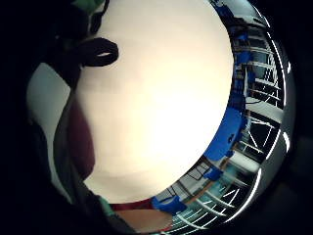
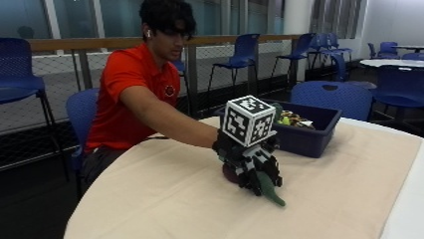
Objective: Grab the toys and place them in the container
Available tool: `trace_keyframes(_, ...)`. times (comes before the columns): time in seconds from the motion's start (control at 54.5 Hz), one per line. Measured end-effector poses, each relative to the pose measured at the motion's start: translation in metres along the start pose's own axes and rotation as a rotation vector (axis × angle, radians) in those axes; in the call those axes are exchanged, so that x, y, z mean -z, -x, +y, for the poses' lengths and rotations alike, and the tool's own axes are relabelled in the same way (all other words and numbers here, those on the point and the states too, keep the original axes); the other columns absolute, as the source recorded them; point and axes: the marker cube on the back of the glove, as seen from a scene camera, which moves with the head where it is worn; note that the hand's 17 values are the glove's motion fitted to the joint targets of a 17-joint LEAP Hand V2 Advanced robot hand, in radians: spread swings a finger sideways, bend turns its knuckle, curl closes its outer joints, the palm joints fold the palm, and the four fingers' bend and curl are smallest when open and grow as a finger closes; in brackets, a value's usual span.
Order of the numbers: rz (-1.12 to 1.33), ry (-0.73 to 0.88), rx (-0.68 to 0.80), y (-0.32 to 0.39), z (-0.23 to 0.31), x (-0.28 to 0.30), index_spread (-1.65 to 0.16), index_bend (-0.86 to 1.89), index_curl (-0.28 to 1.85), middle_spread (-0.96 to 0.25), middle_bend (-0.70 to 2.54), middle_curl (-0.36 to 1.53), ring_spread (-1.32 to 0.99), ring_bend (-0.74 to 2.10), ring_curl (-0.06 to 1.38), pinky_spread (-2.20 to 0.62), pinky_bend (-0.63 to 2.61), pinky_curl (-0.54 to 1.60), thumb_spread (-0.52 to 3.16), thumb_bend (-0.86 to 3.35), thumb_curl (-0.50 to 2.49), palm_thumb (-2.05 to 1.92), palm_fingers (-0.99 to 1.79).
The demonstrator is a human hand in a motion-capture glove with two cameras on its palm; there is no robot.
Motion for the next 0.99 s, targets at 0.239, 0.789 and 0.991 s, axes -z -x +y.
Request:
trace_keyframes(0.239,0.041,-0.071,0.041,0.010,0.021,0.025,-0.37,0.42,0.39,-0.23,0.33,0.19,-0.29,0.77,0.40,-0.39,1.09,0.31,1.20,0.22,0.49,0.55,0.77)
trace_keyframes(0.789,0.032,-0.284,0.368,0.159,0.161,0.162,-0.38,0.37,0.58,-0.40,0.42,0.33,-0.53,0.79,0.46,-0.48,0.92,0.34,0.81,0.18,0.79,0.65,0.94)
trace_keyframes(0.991,-0.048,-0.325,0.413,0.229,0.181,0.176,-0.40,0.33,0.65,-0.41,0.37,0.36,-0.54,0.77,0.47,-0.48,0.91,0.35,0.77,0.15,0.86,0.64,0.93)
